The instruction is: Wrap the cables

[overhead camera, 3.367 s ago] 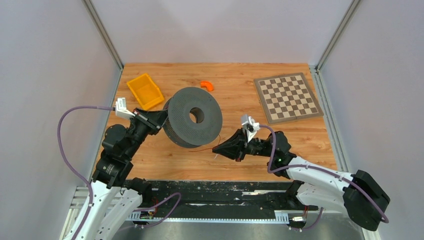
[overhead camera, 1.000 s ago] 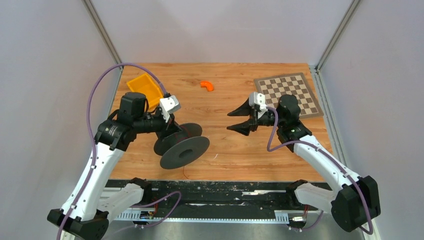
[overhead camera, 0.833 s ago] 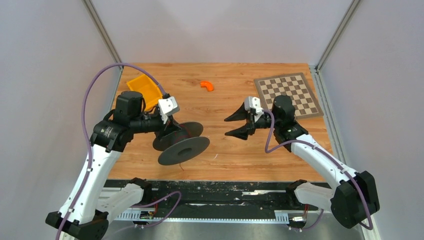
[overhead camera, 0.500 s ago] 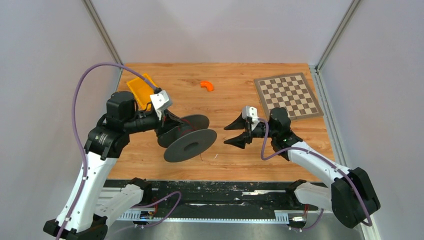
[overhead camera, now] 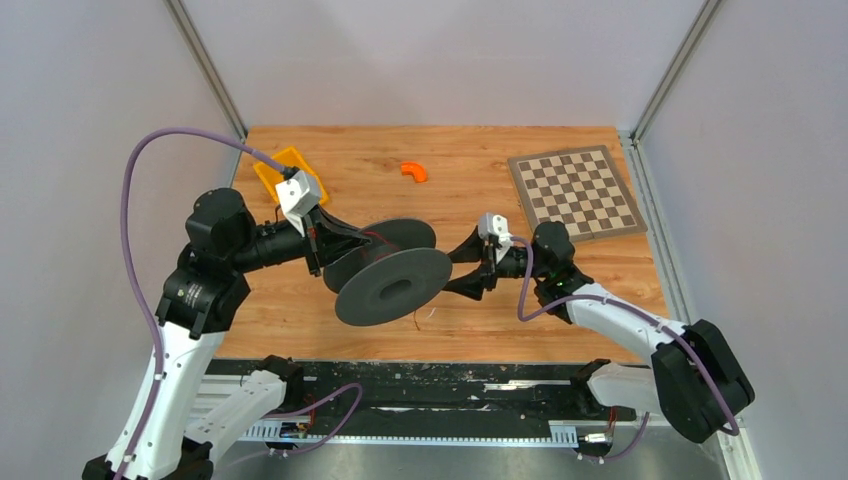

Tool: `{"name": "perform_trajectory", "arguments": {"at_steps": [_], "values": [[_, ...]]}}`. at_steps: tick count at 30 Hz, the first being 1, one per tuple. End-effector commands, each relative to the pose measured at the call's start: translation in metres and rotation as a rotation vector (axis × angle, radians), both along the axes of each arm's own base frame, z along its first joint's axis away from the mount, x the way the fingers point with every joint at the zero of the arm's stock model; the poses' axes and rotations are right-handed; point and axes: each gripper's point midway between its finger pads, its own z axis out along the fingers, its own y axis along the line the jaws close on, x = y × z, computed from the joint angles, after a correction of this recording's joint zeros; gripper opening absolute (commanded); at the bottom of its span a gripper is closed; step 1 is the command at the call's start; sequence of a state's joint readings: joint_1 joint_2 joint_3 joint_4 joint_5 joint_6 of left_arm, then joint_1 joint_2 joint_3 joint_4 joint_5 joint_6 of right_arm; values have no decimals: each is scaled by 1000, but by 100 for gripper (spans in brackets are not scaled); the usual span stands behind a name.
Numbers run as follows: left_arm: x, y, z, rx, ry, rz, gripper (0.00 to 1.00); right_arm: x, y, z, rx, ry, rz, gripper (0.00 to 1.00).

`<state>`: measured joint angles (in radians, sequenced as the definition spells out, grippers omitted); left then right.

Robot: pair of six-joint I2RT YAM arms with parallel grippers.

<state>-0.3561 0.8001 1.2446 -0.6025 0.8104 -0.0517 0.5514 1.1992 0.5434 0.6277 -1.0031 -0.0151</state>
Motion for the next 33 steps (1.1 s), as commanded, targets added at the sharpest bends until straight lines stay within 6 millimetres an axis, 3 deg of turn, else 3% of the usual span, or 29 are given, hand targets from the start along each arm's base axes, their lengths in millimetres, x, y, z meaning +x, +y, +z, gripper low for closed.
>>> {"name": "perform_trajectory", "arguments": {"at_steps": [1, 5, 9, 11, 12, 17, 18, 19, 20, 21, 22, 23, 24, 26, 28, 33], "values": [[-6, -4, 32, -71, -74, -27, 0, 0, 9, 10, 24, -19, 30, 56], [-4, -4, 31, -74, -62, -23, 0, 1, 11, 5, 18, 12, 31, 47], [-1, -5, 31, -89, -48, -12, 0, 4, 11, 0, 17, 55, 5, 21], [1, -5, 32, -114, -31, 3, 0, 4, 12, 1, 30, 90, -2, 2], [2, -6, 37, -144, -23, 10, 0, 3, 12, 3, 45, 113, -1, 0], [27, 4, 45, -311, 31, 195, 0, -29, 10, 34, 172, 316, 105, 0], [29, 6, 55, -376, 40, 217, 0, -35, 10, 43, 207, 344, 119, 0], [39, 12, 48, -413, 64, 284, 0, -41, 12, 54, 246, 349, 131, 0], [41, 15, 58, -492, 73, 297, 0, -43, 15, 64, 283, 359, 129, 0], [46, 19, 51, -535, 91, 336, 0, -46, 20, 73, 313, 372, 125, 0], [44, 20, 62, -623, 100, 325, 0, -46, 24, 82, 345, 389, 110, 0], [48, 22, 53, -685, 167, 345, 0, -48, 29, 91, 376, 401, 104, 0], [47, 25, 61, -740, 147, 333, 0, -50, 34, 99, 397, 411, 110, 0], [51, 28, 56, -800, 190, 352, 0, -54, 41, 114, 438, 431, 117, 0], [58, 32, 47, -839, 258, 396, 0, -47, 47, 123, 497, 466, 62, 0], [68, 45, 26, -1014, 414, 458, 0, -3, 56, 122, 626, 609, -157, 0]]}}
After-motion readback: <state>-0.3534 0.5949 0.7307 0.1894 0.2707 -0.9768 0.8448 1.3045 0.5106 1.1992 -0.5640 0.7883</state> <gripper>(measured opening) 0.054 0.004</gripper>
